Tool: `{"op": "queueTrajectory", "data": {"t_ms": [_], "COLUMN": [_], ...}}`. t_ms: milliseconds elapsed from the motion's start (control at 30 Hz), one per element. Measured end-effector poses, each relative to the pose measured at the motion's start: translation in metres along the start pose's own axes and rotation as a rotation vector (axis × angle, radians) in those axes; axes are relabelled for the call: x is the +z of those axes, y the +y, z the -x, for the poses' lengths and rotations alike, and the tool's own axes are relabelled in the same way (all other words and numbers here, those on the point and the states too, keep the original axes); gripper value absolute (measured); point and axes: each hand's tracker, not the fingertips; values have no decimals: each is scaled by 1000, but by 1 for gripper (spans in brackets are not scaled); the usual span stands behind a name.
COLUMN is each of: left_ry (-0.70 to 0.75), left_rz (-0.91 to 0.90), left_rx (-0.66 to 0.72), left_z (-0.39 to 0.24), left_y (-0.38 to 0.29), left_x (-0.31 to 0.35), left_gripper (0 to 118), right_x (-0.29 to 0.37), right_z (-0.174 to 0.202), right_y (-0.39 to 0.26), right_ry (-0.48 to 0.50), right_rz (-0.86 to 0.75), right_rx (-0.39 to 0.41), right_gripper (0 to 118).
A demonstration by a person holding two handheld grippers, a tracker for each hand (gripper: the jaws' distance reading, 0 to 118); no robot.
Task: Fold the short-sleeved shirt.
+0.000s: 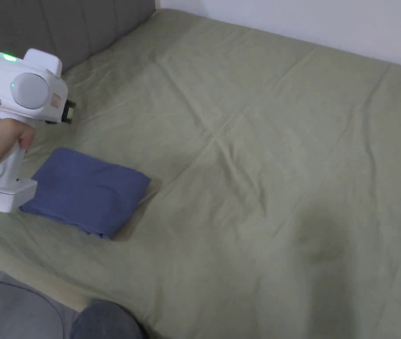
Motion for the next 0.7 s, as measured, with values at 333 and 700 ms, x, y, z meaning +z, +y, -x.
{"op": "queueTrajectory", "data": {"t_ms": [333,700], "left_ry": [-252,-477], "left_rz": [-558,-601], "left_rx": [152,81], "left_z": [-126,-243], "left_y": [19,-53], "left_x": [179,240], "left_gripper": [0,0], "right_x": [58,94], "right_z": [-36,-46], "right_y": [51,33], "right_ry": [-55,-83], "right_rz": [-218,-268], "right_rx": [110,156], "right_gripper": [0,0]}}
